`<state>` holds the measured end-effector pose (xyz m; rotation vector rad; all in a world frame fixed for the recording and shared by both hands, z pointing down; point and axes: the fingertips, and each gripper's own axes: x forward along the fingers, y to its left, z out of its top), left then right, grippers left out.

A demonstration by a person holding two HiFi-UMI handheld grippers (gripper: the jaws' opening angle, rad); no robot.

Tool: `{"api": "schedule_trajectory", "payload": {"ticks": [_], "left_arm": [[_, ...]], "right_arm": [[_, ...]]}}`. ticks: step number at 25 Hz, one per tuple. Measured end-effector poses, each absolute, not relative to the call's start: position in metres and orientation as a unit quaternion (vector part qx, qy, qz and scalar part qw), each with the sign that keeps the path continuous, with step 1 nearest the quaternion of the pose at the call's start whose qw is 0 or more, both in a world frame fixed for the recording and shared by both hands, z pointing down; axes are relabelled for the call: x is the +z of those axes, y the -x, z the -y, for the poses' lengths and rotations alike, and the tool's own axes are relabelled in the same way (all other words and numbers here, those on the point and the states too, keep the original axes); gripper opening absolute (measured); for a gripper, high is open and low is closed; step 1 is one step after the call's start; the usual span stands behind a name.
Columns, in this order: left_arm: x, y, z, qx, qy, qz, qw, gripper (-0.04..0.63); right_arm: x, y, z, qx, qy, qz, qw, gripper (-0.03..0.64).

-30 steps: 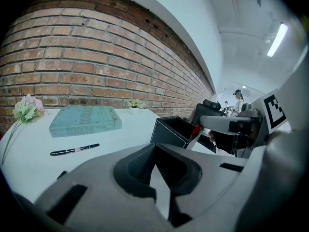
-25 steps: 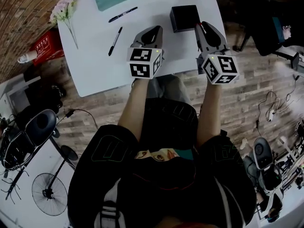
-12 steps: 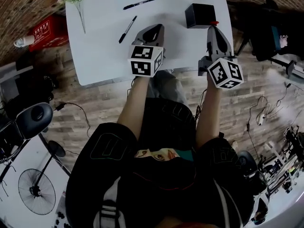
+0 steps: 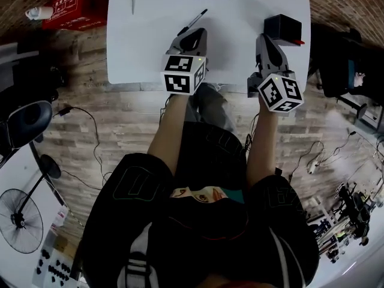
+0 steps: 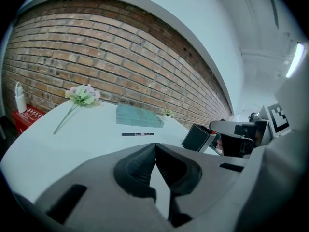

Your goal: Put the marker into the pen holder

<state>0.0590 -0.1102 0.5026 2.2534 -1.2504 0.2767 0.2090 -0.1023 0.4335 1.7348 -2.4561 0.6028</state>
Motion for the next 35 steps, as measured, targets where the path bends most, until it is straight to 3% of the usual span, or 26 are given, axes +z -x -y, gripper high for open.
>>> {"api": "schedule_trajectory", "payload": {"ticks": [17,35], "left_arm": [[0.519,0.048,0.094,0.040,-0.774,0.550,0.311,0.005],[0.531,0.091,0.095,-0.001,-0.734,0.590,0.336,0.005]], "right_arm": [[0.467,-0.068,0.115,0.141,-0.408,0.883,0.184,0.006],[0.517,0.005,0.121,0.005,-0.203,0.903,0.378,0.017]]}}
